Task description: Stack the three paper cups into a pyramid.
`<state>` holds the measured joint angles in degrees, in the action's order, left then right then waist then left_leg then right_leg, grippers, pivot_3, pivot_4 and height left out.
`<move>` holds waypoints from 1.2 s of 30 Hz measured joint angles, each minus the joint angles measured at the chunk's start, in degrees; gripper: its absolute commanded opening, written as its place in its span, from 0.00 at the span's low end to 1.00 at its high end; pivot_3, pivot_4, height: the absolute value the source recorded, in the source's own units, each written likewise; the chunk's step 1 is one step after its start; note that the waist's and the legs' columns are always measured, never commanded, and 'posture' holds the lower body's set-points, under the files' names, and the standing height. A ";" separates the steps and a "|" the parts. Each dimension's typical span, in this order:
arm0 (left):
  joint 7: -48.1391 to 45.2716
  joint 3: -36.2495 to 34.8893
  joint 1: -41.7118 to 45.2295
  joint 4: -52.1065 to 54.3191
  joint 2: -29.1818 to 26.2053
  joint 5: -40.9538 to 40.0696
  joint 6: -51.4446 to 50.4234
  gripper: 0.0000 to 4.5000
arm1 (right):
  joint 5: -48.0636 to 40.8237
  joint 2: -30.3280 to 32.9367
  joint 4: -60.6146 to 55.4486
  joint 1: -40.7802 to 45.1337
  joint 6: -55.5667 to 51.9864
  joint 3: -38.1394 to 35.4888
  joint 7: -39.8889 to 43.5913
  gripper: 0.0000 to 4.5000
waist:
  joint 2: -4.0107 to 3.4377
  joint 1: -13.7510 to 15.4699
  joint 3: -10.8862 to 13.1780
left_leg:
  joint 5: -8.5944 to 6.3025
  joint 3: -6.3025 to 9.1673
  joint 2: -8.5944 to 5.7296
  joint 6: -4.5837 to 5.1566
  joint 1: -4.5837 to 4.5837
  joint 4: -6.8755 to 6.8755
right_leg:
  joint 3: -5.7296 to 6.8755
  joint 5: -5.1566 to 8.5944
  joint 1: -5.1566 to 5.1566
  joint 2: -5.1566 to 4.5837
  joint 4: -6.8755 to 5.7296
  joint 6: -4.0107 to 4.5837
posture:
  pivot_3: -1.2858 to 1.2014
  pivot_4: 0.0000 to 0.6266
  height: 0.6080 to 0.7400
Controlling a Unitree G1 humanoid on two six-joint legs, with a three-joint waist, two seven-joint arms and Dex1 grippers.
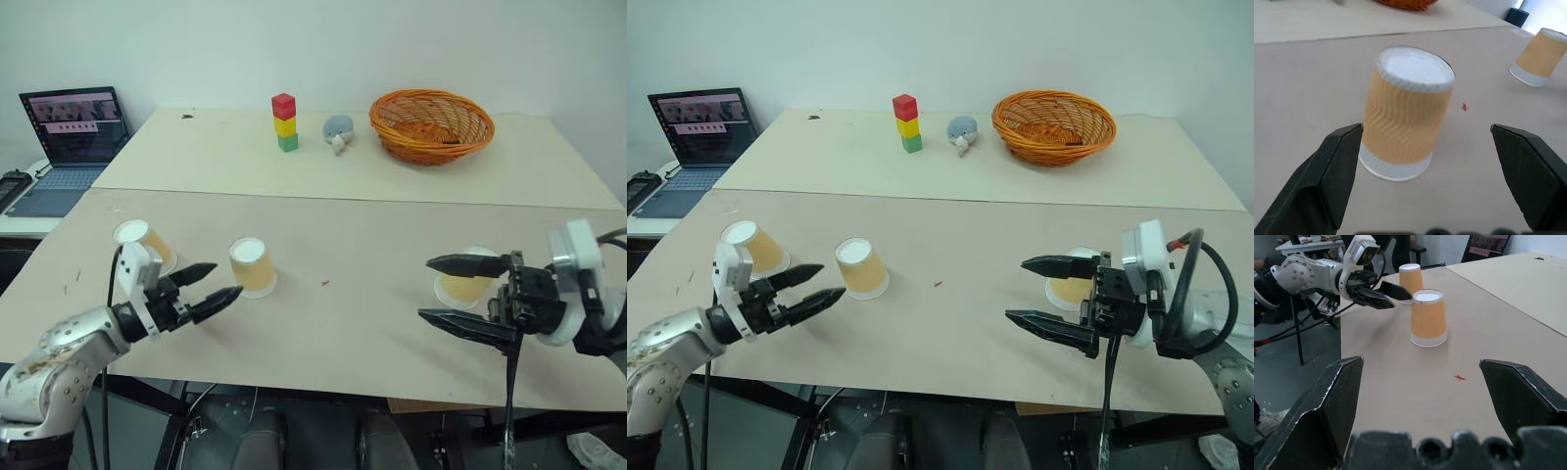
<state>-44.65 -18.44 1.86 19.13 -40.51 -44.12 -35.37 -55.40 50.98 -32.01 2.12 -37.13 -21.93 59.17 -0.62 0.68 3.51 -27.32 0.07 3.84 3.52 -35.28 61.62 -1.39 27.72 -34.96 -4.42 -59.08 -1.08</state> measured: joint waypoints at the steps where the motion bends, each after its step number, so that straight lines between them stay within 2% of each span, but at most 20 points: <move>1: 0.13 0.00 0.54 -0.50 0.12 0.45 0.38 0.99 | 0.17 -0.08 0.61 0.35 0.02 0.99 0.22 1.00 | 0.00 -0.06 0.00 | 0.00 0.00 0.00 -0.01 0.00 0.01 | -0.01 0.00 0.00 -0.01 -0.03 0.00 | 0.52 0.24 0.16; 16: 0.16 1.60 4.81 -1.76 2.67 0.61 -0.17 0.99 | 0.75 -0.52 3.30 2.80 0.77 2.88 2.05 1.00 | 0.00 -0.03 0.04 | 0.01 0.15 0.07 -0.01 0.05 0.00 | 0.11 0.00 0.01 0.00 -0.08 0.01 | 0.52 0.24 0.16; 31: -2.78 6.78 11.07 -9.98 4.26 3.98 0.88 0.99 | 1.17 -1.22 3.17 2.01 1.75 2.35 0.45 1.00 | 0.01 -0.08 0.04 | 0.01 0.19 0.01 0.01 0.04 -0.01 | 0.22 0.00 0.07 -0.01 -0.08 0.02 | 0.52 0.24 0.16; 34: -3.23 7.29 12.50 -11.47 5.10 5.09 2.50 0.81 | 1.10 -1.37 2.90 1.94 1.75 2.30 0.09 1.00 | 0.01 -0.05 0.04 | 0.01 0.24 0.01 0.01 0.06 -0.01 | 0.25 0.01 0.11 0.00 -0.09 0.02 | 0.52 0.24 0.16; 36: -3.30 7.73 13.53 -12.35 5.99 5.87 3.08 0.64 | 0.86 -1.81 2.82 1.95 1.75 2.23 -0.39 1.00 | 0.00 -0.05 0.04 | 0.01 0.26 0.00 0.01 0.06 -0.02 | 0.28 0.01 0.14 0.00 -0.08 0.02 | 0.52 0.24 0.16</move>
<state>-47.94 -10.72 15.40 6.78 -34.52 -38.25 -32.29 -54.54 49.17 -29.20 4.07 -35.38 -19.71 58.78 -0.61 0.62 3.55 -27.30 0.33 3.85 3.53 -35.22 61.60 -1.11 27.72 -34.82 -4.43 -59.17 -1.07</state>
